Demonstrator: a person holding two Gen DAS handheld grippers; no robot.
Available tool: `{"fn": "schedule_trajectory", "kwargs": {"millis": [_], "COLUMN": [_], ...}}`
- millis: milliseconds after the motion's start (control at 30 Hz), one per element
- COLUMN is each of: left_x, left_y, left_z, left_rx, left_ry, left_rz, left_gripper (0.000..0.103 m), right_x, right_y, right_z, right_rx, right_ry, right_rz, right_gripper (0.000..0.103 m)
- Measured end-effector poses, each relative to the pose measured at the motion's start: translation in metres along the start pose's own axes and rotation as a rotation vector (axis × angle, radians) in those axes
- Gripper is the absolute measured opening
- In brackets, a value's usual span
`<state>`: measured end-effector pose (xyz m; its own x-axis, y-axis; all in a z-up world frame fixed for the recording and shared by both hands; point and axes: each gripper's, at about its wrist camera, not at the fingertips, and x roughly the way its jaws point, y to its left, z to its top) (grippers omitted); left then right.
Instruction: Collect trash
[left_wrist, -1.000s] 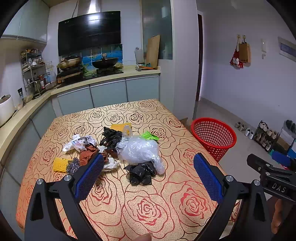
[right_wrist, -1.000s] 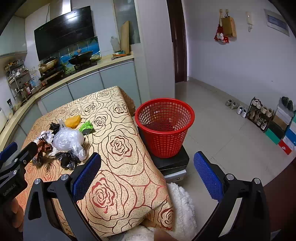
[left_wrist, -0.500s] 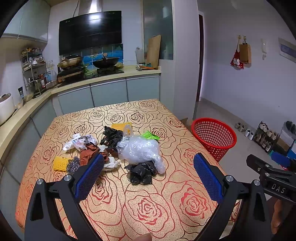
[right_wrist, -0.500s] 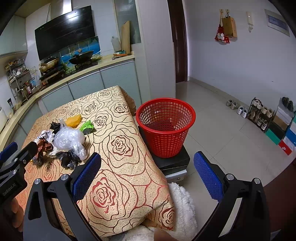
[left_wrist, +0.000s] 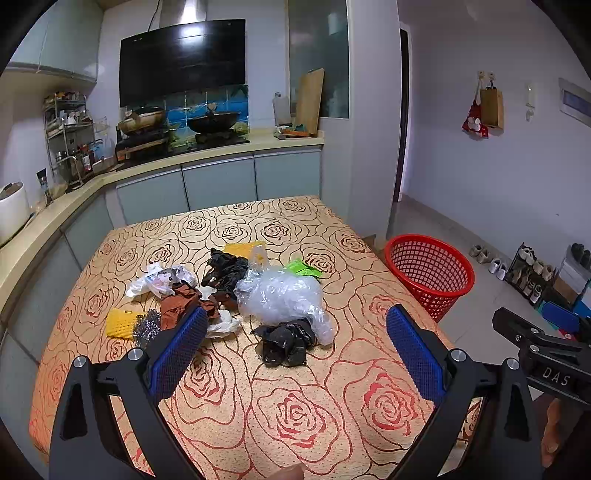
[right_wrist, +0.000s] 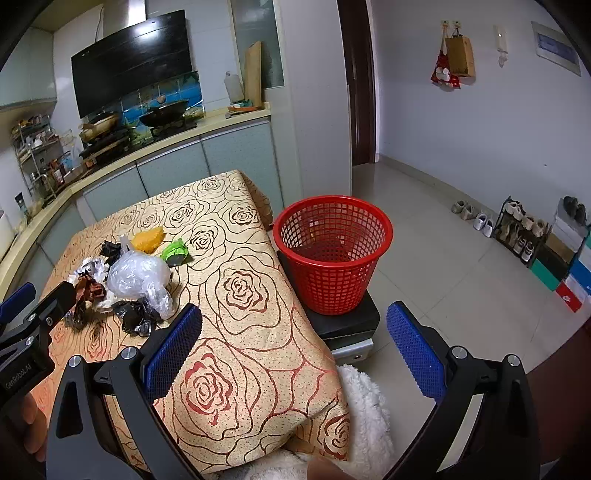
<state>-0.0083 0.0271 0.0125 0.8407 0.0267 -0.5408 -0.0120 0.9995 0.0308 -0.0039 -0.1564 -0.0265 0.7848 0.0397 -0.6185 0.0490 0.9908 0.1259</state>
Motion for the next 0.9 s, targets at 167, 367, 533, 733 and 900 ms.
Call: {"fn": "schedule_trajectory", "kwargs": {"millis": [167,367,533,733,900], "left_x": [0.003,0.010,0.019,0.029,0.032], "left_y": [0.005,0.018,0.051,0.106,0.140], "left_z": [-0.002,-0.007,-0.023,-0.046,-0.058], "left_rx": [-0.013,-0.041,-0.104,-0.193,-0.246], "left_ry": [0.006,0.029,0.081,0.148,0.180], "left_rz": [0.004,0.029,0.097,0.213,0.273], "left_gripper": [0.094,0.094,0.094,0.094,0.094], "right_x": [0.004,0.015,0.031,0.066,0.091], "right_y": [0.005,0.018,0.044,0.080,0.100], "right_z": [-0.001,-0.001,-0.004,-0.014,-0.026], "right_rx": [-0.007,-0.048,-0.116,-0.211,-0.259], "right_ry": [0.006,0.031,0.070,0.169,0.242], "right_rz": [0.003,0.020,0.073,0.143,0.176], "right_gripper": [0.098,0.098,0.098,0.098,0.098]}}
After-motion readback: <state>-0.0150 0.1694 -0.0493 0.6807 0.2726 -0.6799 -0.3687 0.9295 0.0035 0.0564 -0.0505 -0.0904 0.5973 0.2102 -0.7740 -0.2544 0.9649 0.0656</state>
